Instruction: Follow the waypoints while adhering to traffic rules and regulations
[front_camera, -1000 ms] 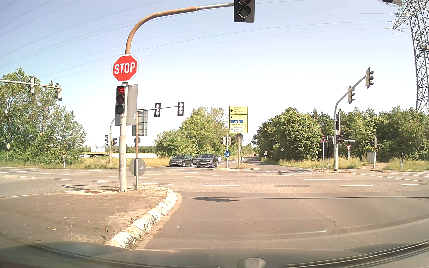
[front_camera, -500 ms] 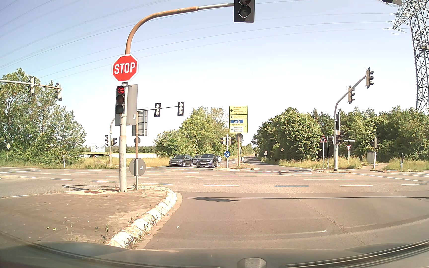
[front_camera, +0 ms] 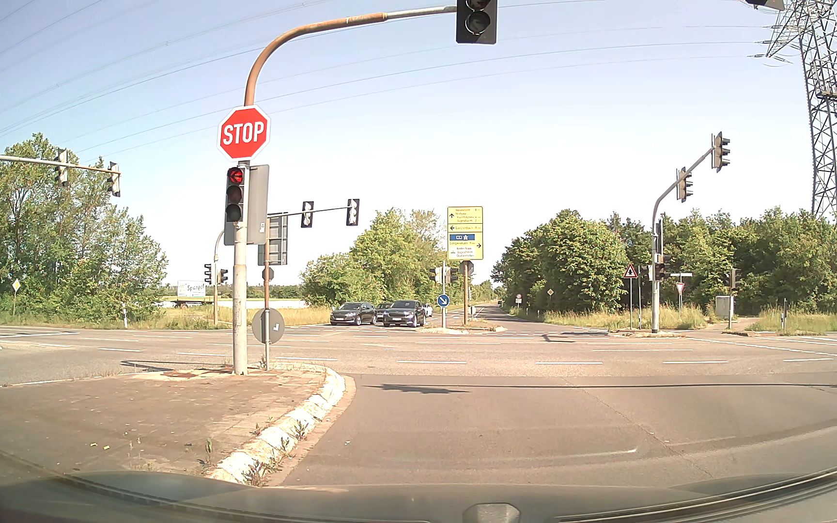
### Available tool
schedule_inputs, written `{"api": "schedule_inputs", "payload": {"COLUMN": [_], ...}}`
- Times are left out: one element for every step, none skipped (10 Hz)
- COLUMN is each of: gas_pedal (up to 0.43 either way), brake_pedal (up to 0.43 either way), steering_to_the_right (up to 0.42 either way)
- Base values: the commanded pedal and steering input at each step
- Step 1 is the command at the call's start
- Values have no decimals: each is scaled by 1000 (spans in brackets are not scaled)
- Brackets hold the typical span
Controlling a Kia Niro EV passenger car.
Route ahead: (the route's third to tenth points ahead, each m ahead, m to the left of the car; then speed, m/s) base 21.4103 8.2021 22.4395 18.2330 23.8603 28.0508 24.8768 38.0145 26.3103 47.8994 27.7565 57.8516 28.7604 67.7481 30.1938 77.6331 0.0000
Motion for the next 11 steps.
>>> {"api": "schedule_inputs", "payload": {"gas_pedal": [0, 0, 0, 0, 0, 0, 0, 0, 0, 0, 0], "brake_pedal": [262, 262, 262, 262, 262, 262, 262, 262, 262, 262, 262], "steering_to_the_right": [0, 0, 0, 0, 0, 0, 0, 0, 1, 0, 1]}}
